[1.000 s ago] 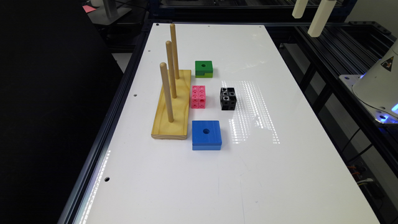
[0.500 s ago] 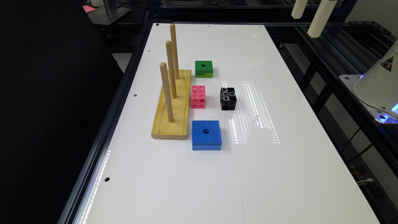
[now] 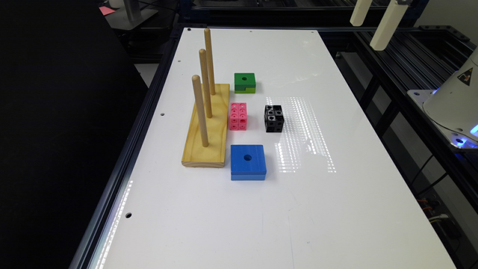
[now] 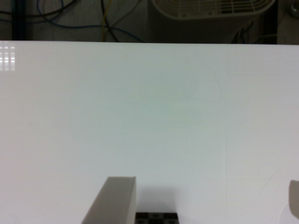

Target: Pick up blue block.

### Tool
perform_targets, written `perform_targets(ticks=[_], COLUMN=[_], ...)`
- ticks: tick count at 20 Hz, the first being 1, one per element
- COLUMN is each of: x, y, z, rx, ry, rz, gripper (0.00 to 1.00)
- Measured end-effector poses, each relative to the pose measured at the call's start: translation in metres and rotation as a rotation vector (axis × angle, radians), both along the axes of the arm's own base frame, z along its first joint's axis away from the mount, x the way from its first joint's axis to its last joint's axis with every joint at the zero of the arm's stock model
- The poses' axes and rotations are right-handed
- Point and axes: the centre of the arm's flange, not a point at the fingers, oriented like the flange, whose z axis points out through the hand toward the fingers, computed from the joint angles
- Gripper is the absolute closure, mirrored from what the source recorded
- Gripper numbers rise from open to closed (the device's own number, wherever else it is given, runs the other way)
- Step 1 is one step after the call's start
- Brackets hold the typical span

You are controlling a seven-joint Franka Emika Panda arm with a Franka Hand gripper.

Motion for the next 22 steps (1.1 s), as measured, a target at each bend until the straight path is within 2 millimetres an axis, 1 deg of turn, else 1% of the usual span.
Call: perform_targets(ticks=[7,15,17,22], x=[0.015,0.043,0.052,0.066], y=[0.017,0.035,0.045,0.060], z=[-0.002,-0.002,-0.002,-0.002], rx=[0.000,0.004,0.006,0.008], ry=[-0.011,-0.002,0.001,0.007], rz=[-0.001,0.000,-0.001,-0.001], gripper=[0.00,0.00,0.00,0.00])
